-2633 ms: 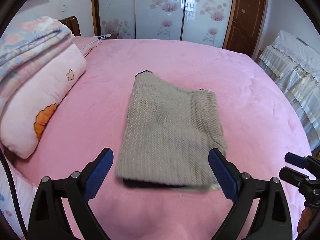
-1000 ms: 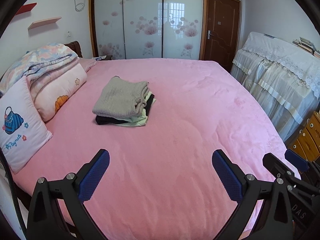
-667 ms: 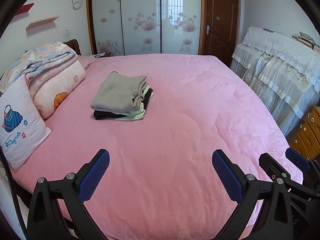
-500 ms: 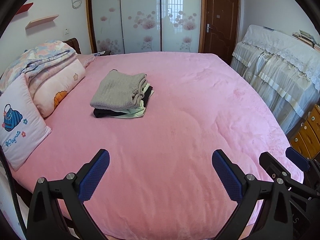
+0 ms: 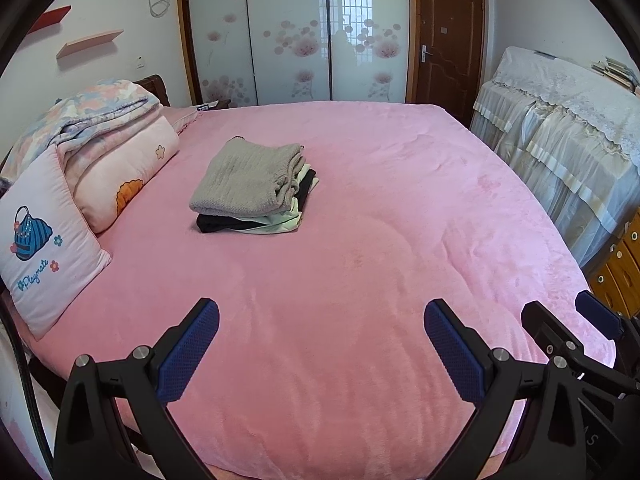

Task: Fold large clothes

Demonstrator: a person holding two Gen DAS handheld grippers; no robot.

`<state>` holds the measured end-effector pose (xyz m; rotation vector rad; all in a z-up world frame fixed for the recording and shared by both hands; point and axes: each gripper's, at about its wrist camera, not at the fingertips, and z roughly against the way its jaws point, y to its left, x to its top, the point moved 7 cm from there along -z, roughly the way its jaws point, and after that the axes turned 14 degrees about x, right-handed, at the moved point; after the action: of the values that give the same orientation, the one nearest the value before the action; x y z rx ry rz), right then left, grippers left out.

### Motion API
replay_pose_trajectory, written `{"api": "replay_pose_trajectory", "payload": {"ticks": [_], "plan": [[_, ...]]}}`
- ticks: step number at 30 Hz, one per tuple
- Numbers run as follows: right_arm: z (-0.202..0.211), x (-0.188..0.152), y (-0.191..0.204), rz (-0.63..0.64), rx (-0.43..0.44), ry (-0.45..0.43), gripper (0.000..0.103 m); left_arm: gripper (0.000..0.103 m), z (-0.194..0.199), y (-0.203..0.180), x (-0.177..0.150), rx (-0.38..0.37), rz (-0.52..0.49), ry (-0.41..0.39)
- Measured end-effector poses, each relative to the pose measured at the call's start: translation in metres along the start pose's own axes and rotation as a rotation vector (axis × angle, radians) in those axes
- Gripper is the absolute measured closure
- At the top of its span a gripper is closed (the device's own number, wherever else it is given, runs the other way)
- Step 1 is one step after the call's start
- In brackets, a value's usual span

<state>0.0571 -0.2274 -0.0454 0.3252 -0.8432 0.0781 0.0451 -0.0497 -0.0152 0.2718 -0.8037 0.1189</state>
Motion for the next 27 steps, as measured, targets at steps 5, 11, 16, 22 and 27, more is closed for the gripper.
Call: {"api": "replay_pose_trajectory", "payload": {"ticks": [5,11,16,22,27], "plan": [[-0.002,0.0,0.001,0.007,-0.005,0.0,0.027,0.001,-0.005,0.001,0.001,0.004,0.001,0.008],[-0.004,0.0,0.003,0.008,-0.005,-0.001,0.027,0.001,-0.006,0.004,0.001,0.01,-0.001,0.004],[-0.005,0.001,0.004,0.013,-0.008,-0.002,0.027,0.001,-0.007,0.004,0.002,0.009,-0.003,0.006],[-0.006,0.002,0.007,0.011,-0.001,0.003,0.027,0.001,-0.011,0.003,0.002,0.015,-0.013,0.01],[-0.007,0.003,0.007,0.01,0.0,0.004,0.027,0.001,-0.014,0.005,0.003,0.006,-0.02,0.013]]}}
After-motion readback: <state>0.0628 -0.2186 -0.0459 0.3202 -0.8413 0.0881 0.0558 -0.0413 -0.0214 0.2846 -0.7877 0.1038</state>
